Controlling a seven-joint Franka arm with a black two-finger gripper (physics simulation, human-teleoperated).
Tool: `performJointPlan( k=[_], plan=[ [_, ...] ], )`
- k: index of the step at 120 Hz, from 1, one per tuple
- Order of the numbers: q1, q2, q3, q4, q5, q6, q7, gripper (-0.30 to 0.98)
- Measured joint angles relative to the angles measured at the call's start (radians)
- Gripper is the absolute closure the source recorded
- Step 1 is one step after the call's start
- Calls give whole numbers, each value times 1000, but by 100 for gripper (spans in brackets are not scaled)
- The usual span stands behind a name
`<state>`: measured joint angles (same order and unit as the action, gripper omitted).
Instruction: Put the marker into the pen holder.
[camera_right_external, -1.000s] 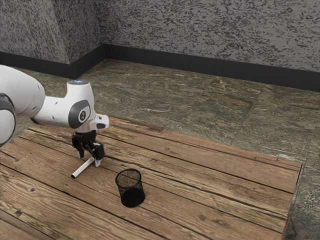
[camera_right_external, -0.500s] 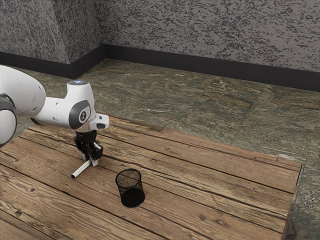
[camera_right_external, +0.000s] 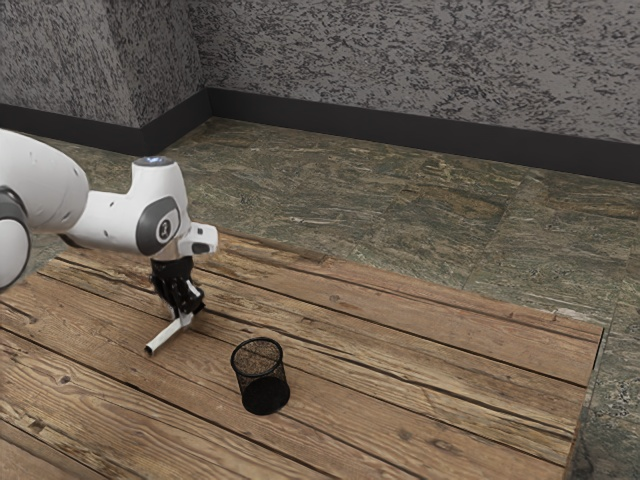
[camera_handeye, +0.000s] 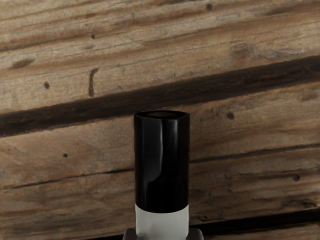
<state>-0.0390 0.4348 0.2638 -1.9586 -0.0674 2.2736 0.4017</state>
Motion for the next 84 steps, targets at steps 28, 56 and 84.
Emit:
performJointPlan(
  k=[28,56,84],
  plan=[
    [-6,-264,-110,-194,-7,275,-10,74],
    [-25,-517,-253,-437,-29,665,-12,76],
    [-3,-662,-372,-605,-89,845,4,75]
  ],
)
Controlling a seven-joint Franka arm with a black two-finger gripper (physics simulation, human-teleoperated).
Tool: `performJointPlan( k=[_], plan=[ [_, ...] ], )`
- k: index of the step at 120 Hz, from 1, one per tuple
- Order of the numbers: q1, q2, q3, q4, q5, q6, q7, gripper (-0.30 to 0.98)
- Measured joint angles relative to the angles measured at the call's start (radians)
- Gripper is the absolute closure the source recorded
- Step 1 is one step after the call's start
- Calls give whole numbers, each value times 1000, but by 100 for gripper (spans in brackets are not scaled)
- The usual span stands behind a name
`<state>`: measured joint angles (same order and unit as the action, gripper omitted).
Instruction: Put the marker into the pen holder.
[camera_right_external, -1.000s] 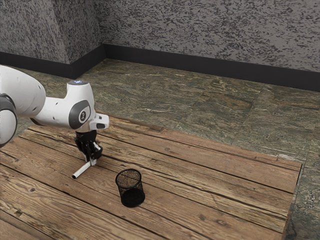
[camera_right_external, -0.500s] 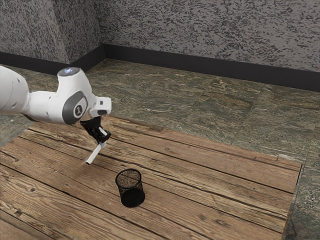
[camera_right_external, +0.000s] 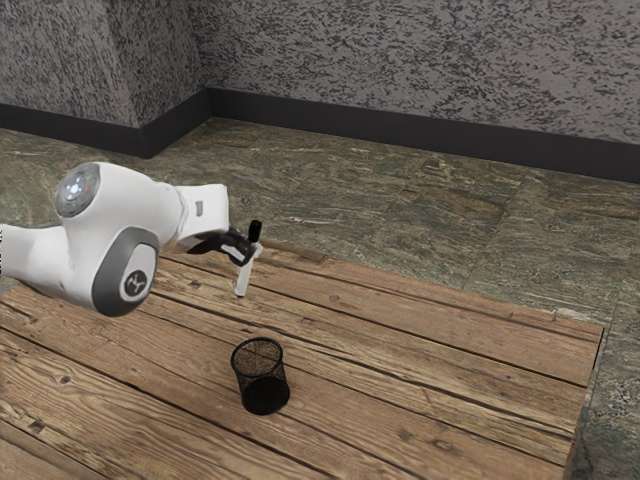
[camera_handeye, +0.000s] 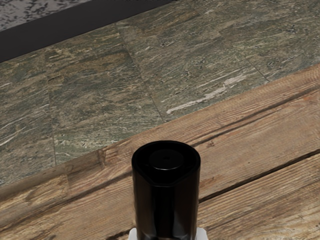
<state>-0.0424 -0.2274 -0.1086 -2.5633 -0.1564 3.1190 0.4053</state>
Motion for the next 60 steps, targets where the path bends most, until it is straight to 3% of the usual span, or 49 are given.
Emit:
performJointPlan(
  k=[35,60],
  plan=[
    [-1,-37,-123,-132,-121,84,16,75],
    [1,52,-137,-137,-155,102,23,72]
  ],
)
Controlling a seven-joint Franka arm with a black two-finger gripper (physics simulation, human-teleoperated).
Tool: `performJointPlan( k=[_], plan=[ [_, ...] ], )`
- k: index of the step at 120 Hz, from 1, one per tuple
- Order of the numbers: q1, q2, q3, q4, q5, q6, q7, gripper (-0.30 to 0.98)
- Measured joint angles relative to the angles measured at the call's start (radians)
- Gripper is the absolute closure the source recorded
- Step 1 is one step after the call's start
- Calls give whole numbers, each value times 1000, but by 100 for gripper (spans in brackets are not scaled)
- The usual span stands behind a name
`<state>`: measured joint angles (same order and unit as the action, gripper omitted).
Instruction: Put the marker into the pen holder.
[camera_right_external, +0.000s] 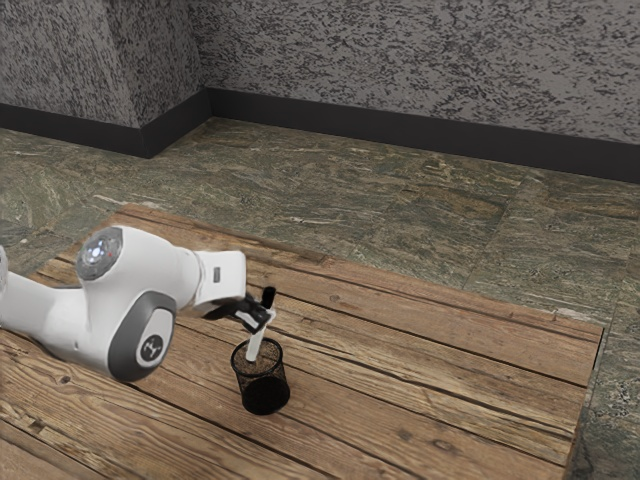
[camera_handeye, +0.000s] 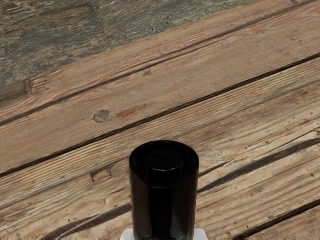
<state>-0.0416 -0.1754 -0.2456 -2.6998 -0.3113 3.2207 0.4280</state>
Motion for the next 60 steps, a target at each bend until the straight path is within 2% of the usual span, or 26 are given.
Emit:
performJointPlan(
  k=[20,27,33,40,51,60],
  plan=[
    [0,10,1,10,-1,-9,-3,36],
    [-3,12,29,84,-2,-80,-4,27],
    [-9,34,104,227,0,-232,-7,22],
    [1,135,224,465,13,-473,-10,17],
    [69,284,295,856,118,-827,-31,11],
    [31,349,336,1065,182,-1054,-49,7]
  ],
)
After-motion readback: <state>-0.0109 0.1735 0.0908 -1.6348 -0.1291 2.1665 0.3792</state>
